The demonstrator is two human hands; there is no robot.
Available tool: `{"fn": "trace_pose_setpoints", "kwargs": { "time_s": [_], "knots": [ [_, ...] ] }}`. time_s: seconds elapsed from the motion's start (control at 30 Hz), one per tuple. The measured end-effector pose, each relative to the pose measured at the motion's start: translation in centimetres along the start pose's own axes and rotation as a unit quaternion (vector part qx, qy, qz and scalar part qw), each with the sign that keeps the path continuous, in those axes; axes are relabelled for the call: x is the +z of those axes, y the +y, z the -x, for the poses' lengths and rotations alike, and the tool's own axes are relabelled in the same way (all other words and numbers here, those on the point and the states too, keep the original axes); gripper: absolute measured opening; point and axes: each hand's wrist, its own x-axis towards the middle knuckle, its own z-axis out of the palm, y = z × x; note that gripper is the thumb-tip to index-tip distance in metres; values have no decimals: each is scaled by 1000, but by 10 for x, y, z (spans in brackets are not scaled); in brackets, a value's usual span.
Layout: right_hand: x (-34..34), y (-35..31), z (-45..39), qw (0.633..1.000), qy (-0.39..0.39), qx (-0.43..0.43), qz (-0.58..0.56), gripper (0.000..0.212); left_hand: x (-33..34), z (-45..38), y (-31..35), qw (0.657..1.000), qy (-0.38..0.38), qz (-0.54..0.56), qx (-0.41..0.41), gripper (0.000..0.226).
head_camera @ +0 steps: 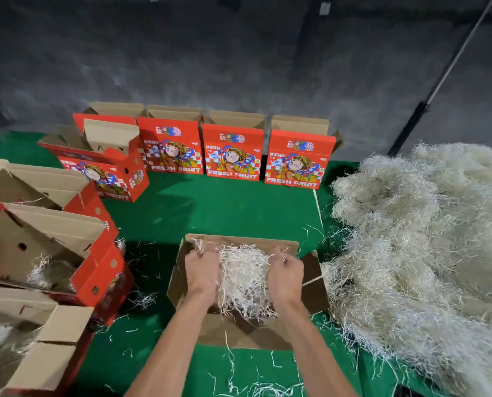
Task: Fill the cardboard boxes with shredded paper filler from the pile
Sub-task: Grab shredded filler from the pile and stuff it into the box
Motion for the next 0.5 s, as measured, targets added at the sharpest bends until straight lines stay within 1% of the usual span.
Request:
{"fn": "trace_pose_setpoints", "kwargs": {
  "time_s": [0.03,0.07,0.1,0.13,0.17,0.2,0.23,0.27,0.33,0.37,0.4,0.43,0.47,0.5],
  "knots": [
    [3,2,0,1000,12,9,-8,41,4,3,2,1000,-5,9,7,39],
    [6,6,3,998,13,35,-48,41,9,9,-1,999,-31,18,16,40],
    [7,8,2,994,4,59,-90,39,13,11,-3,998,-55,21,19,39],
    [4,8,-2,993,-5,68,-101,35,12,10,-3,998,-61,15,15,38],
    [-2,6,-6,995,-2,64,-74,32,7,7,-1,999,-39,-4,4,36],
    [-7,5,-7,998,5,46,-36,32,3,2,0,1000,-3,1,-16,33],
    [-5,5,-9,1000,12,23,-7,34,0,-3,-1,1000,10,20,-21,32],
    [0,4,-7,1000,12,12,12,35,4,-3,-3,999,-2,46,-18,32],
    [12,5,0,1000,-7,12,16,37,11,5,-8,995,-65,64,-35,28],
    [12,3,-2,1000,-15,8,17,36,12,1,-6,995,-59,57,-54,23],
    [6,0,-5,1000,-8,12,12,35,2,-6,-1,997,-4,51,-51,17],
    [-1,-2,-12,1000,9,14,3,35,-4,-17,2,995,46,60,-70,16],
    [-5,-4,-14,1000,21,12,-4,36,-4,-23,1,993,79,68,-59,22],
    [-4,-4,-15,1000,21,4,1,37,-1,-19,4,998,49,44,-9,29]
  ]
}}
